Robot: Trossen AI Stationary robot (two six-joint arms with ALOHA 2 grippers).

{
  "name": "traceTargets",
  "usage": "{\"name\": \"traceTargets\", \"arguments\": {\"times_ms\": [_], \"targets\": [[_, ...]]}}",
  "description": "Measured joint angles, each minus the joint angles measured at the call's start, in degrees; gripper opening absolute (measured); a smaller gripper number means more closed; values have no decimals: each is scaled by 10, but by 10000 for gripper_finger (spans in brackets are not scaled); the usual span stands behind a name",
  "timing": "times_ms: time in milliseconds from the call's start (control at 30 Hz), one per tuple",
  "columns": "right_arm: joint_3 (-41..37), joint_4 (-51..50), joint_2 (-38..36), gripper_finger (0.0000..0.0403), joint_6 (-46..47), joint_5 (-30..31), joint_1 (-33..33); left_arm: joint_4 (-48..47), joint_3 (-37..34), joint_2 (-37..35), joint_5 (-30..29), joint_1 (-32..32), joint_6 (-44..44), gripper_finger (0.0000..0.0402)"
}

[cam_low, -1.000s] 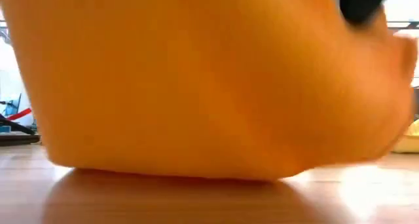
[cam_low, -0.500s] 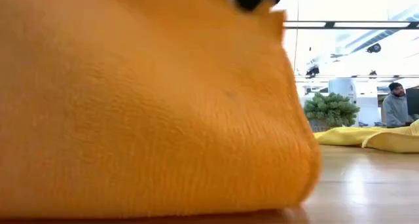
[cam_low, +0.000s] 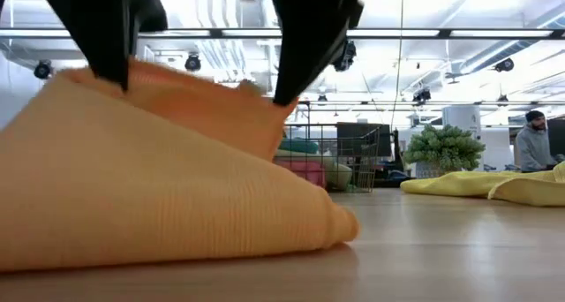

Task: Fold microfiber towels
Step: Fold the bottom orange microfiber cloth, then stack the folded bottom orange microfiber cloth on top of the folded blue microfiber cloth

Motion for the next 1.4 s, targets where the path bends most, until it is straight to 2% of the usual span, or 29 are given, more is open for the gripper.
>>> {"name": "traceTargets", "arguments": {"times_ms": [200,500,700,767,900,1200,1400], "targets": [[-26,3,0,8,6,5,-35,-6,-34,-3,6,43,40,0],[-43,-3,0,8,22,2,-58,22,-84,-7,-20,73,92,0],[-43,-8,-1,9,33,2,-60,25,-88,-8,-70,75,101,0],[-43,-10,-1,9,32,1,-60,23,-88,-8,-71,76,125,5],[-43,-17,-1,26,31,-5,-59,27,-87,-8,-60,76,142,37],[-41,-36,-18,101,37,0,-59,21,-82,-24,-61,79,148,140],[-41,-38,-47,113,30,-5,-52,-19,-83,-77,-56,62,104,157]]}}
